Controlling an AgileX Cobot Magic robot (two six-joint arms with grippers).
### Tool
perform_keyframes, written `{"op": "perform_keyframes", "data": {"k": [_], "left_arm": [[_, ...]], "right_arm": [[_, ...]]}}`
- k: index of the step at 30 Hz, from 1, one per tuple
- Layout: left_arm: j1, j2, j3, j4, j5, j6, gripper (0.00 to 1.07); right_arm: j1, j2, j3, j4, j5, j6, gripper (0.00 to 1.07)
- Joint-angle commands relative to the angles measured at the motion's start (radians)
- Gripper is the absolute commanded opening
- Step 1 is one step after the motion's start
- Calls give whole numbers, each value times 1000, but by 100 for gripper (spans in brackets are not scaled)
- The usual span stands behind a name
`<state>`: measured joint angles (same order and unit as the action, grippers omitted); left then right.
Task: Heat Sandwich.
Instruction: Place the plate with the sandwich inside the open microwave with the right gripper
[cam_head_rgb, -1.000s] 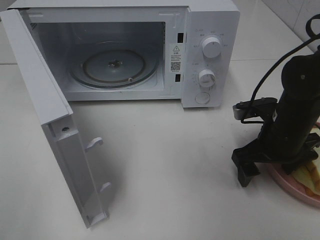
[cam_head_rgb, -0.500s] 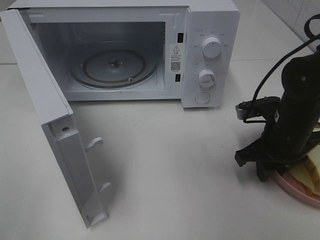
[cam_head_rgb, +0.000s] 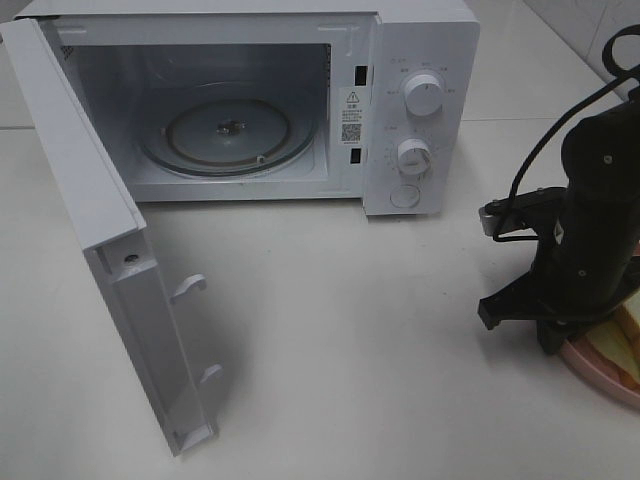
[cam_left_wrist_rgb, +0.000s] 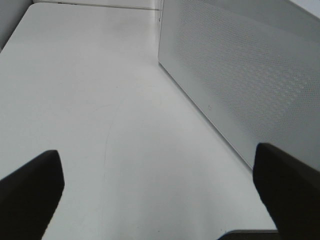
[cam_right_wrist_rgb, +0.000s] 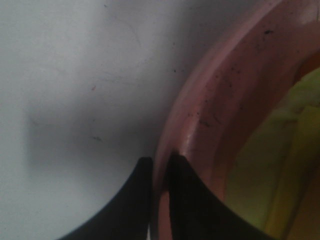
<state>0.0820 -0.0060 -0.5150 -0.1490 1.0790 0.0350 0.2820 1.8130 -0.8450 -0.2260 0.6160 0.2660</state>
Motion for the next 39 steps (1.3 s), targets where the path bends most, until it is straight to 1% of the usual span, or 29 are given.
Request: {"op": "perform_keyframes", "data": {"k": [1,6,9,12,28,30,37,39], "left_arm": [[-5,-18,2,-1,-12,0,98],[-5,-18,2,-1,-12,0,98],[-5,-18,2,-1,-12,0,98],[-5,-18,2,-1,-12,0,98],[-5,-18,2,-1,-12,0,98],[-5,-18,2,-1,-12,0,98],[-5,-18,2,-1,-12,0,98],[-5,-18,2,-1,-12,0,98]], "right_arm": [[-1,3,2,-2,12,1,0],[12,-4,2,-22,35,20,0],[50,-25,2,-123,71,111,0],[72,-30,2,-152,102,132,0],[185,-42,3,-221,228,172,0],[212,-70,3,-237,243,176,0],[257,-148,16,-242,270,172,0],[280,-183,36,-242,282,168,0]]}}
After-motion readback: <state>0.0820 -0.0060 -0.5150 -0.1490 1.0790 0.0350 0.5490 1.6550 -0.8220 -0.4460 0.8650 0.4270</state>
